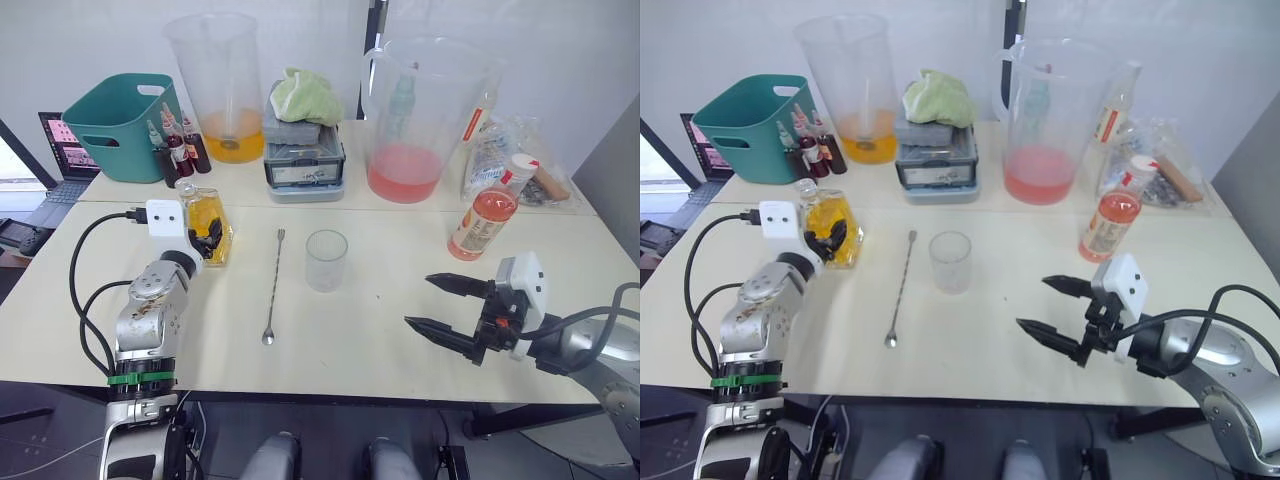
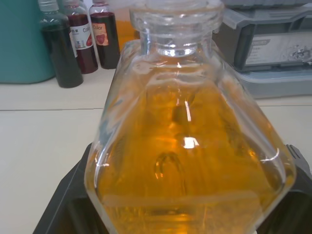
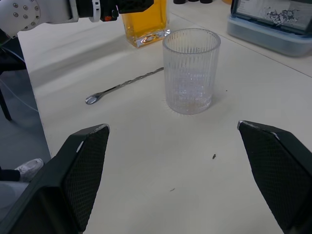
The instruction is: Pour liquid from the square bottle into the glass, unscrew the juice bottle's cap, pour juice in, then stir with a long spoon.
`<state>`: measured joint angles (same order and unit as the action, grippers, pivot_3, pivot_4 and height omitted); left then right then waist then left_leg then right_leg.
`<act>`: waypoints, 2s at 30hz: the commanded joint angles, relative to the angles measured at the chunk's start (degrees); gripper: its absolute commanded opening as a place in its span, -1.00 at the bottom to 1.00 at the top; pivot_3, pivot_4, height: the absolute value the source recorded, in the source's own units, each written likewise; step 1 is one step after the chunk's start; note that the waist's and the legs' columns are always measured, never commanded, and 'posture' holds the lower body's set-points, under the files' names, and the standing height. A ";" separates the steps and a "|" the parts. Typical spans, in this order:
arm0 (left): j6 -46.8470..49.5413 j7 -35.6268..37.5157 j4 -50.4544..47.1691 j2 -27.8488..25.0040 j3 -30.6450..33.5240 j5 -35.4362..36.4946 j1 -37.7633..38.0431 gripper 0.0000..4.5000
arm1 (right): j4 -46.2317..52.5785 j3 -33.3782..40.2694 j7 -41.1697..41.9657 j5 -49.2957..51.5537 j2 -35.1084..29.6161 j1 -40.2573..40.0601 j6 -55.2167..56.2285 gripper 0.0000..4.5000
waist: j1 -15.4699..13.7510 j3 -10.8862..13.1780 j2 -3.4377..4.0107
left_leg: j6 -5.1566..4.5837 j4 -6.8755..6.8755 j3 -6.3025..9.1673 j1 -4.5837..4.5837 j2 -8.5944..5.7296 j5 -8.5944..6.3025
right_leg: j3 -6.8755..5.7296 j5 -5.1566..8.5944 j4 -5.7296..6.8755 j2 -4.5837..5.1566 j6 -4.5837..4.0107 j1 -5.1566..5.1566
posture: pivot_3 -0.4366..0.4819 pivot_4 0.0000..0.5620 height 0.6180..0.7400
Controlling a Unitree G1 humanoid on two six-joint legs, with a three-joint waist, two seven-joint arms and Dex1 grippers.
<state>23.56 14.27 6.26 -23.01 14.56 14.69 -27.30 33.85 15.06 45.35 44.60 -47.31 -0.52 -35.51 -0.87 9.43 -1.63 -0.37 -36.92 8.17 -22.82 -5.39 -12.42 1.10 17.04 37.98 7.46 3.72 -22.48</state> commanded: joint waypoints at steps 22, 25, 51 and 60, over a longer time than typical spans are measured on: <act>8.16 62.52 -12.15 -20.64 -7.80 24.74 1.85 0.24 | -2.22 0.17 1.70 -1.66 0.36 4.28 0.91 1.00 | 1.17 0.22 -0.36 | 0.05 -0.06 0.02 -0.58 0.07 0.04 | 0.00 -0.20 0.08 -0.06 -0.15 -0.70 | -0.05 -0.47 1.00; 5.83 63.14 -14.35 -17.78 -11.55 23.22 0.31 0.24 | -1.40 0.76 1.36 -1.18 0.28 3.71 0.41 1.00 | 1.23 0.22 -0.36 | 0.05 -0.06 0.01 -0.54 0.08 0.04 | 0.01 -0.20 0.10 -0.06 -0.16 -0.69 | -0.05 -0.47 1.00; -11.64 64.41 -2.27 -6.99 -25.66 7.42 -5.06 0.96 | 3.29 4.04 -3.94 0.86 0.72 -0.33 -1.51 1.00 | 1.47 0.20 -0.32 | 0.02 -0.28 -0.17 -0.33 0.09 0.04 | 0.04 -0.22 0.17 -0.07 -0.13 -0.46 | -0.05 -0.47 1.00; -6.24 63.41 -8.06 -7.45 -23.82 11.03 -5.53 0.98 | 3.07 3.74 -4.26 0.97 0.80 -0.41 -1.45 1.00 | 1.52 0.19 -0.31 | 0.00 -0.34 -0.16 -0.34 0.09 0.03 | 0.04 -0.23 0.21 -0.07 -0.12 -0.46 | -0.05 -0.47 1.00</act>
<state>16.90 78.04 0.23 -30.14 -10.04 24.82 -32.31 35.45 16.89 41.09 44.21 -46.62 -1.10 -37.12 0.65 9.63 -1.94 -0.37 -37.27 8.01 -23.16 -5.31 -12.39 1.14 16.81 38.19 7.38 3.61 -22.92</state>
